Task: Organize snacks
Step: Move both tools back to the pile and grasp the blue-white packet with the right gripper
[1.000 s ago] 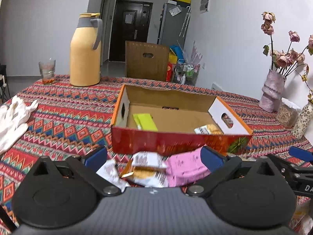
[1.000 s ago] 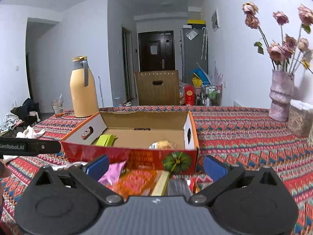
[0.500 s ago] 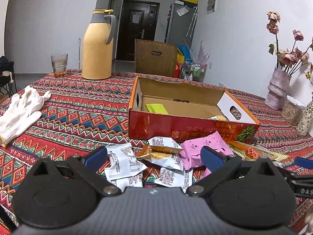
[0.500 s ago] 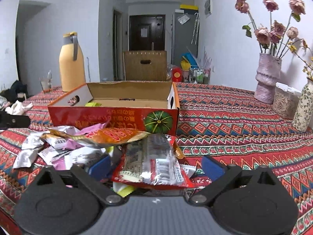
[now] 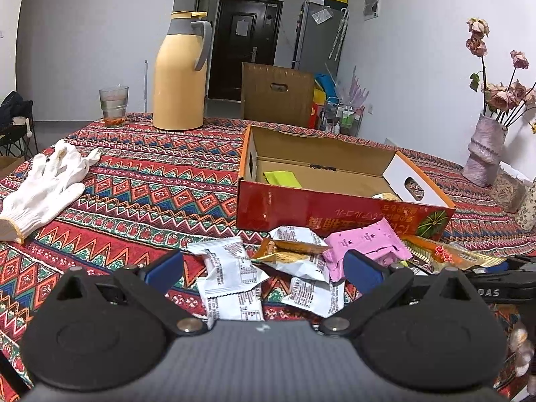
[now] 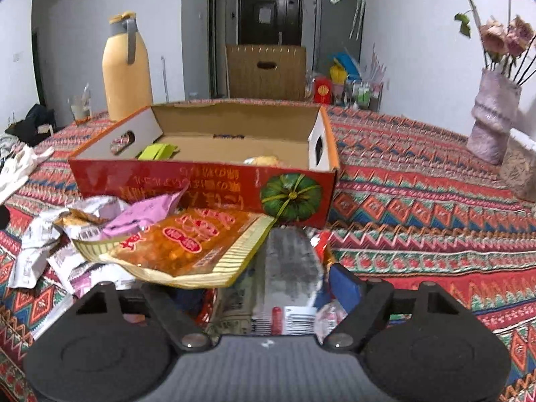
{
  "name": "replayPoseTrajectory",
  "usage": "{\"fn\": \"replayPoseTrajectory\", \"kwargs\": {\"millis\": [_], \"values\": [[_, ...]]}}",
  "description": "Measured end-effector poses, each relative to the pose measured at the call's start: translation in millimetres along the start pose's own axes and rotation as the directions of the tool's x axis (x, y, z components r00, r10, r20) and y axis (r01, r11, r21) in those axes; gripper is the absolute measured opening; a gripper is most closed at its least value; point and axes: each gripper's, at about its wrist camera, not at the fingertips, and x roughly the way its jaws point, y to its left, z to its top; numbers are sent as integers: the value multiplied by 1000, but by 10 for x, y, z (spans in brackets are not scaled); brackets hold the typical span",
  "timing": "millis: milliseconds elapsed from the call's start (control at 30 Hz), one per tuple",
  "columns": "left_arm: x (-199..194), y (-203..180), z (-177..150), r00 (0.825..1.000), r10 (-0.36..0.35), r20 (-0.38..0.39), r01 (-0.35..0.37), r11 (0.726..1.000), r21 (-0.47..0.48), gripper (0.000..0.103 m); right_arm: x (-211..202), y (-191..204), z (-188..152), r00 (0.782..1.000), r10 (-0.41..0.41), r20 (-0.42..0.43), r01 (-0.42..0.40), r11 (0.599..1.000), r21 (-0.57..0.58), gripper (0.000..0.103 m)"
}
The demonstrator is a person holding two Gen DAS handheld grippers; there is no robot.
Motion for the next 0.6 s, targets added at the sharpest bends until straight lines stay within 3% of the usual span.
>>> {"fn": "replayPoseTrajectory", "kwargs": {"millis": [167, 333, 600], "values": [[-2, 14, -11, 1000, 4, -5, -4, 1000, -1, 103, 29, -5, -34, 1000, 2, -7, -2, 1000, 16, 70], [14, 19, -27, 1000, 5, -15, -5, 1000, -5, 103, -43, -13, -76, 1000, 16, 6, -16, 1000, 10, 52], [27, 33, -27, 1000, 14, -25, -15, 1000, -10, 103, -397, -47, -219, 989, -51, 140, 45, 998, 41, 50]]}}
